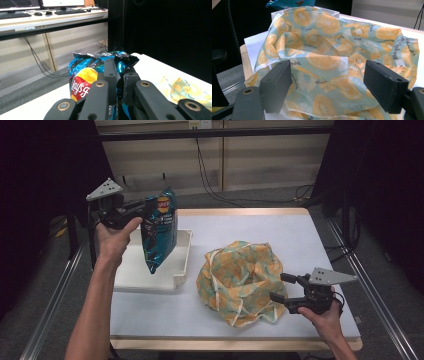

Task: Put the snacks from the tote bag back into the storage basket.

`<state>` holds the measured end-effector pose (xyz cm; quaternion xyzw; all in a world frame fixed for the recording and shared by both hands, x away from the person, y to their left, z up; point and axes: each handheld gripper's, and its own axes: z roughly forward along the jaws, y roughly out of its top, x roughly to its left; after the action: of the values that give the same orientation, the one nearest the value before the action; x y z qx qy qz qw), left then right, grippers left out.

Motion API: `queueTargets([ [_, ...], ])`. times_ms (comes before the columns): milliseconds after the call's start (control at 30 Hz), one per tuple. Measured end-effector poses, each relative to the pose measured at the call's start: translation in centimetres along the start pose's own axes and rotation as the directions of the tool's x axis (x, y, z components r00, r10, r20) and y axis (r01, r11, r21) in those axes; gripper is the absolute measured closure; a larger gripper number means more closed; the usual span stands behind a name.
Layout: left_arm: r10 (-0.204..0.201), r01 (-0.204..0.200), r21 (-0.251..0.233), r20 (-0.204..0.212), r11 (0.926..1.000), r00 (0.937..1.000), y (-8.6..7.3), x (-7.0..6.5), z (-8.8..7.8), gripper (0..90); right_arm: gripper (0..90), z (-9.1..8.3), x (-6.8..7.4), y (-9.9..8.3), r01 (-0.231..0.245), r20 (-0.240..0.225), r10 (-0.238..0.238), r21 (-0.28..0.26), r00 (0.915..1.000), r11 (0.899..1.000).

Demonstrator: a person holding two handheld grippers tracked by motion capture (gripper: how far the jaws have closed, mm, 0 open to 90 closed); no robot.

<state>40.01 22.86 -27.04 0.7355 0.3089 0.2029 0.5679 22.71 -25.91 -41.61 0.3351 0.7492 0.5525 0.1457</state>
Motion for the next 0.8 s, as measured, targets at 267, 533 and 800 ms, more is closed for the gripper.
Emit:
queueTargets([
  [267, -0.039, 0.04, 0.025, -0.065, 0.9989, 0.9972, -1.0, 1.2, 0.2, 84.9, 21.9, 0.2, 0.0, -0.1, 0.003, -0.01, -0.003, 0.004, 0.9999, 1.0],
  [533, -0.074, 0.082, 0.052, -0.133, 0.9953, 0.9883, -2.0, 2.4, 0.5, 85.5, 21.8, 0.1, -0.3, -0.2, -0.004, -0.005, 0.004, 0.009, 1.0, 1.0],
  [800, -0.12, 0.135, 0.052, -0.221, 0.9895, 0.9679, -2.8, 3.5, 1.1, 85.5, 21.7, 0.0, -0.4, -0.2, -0.002, 0.003, 0.002, 0.006, 1.0, 1.0],
])
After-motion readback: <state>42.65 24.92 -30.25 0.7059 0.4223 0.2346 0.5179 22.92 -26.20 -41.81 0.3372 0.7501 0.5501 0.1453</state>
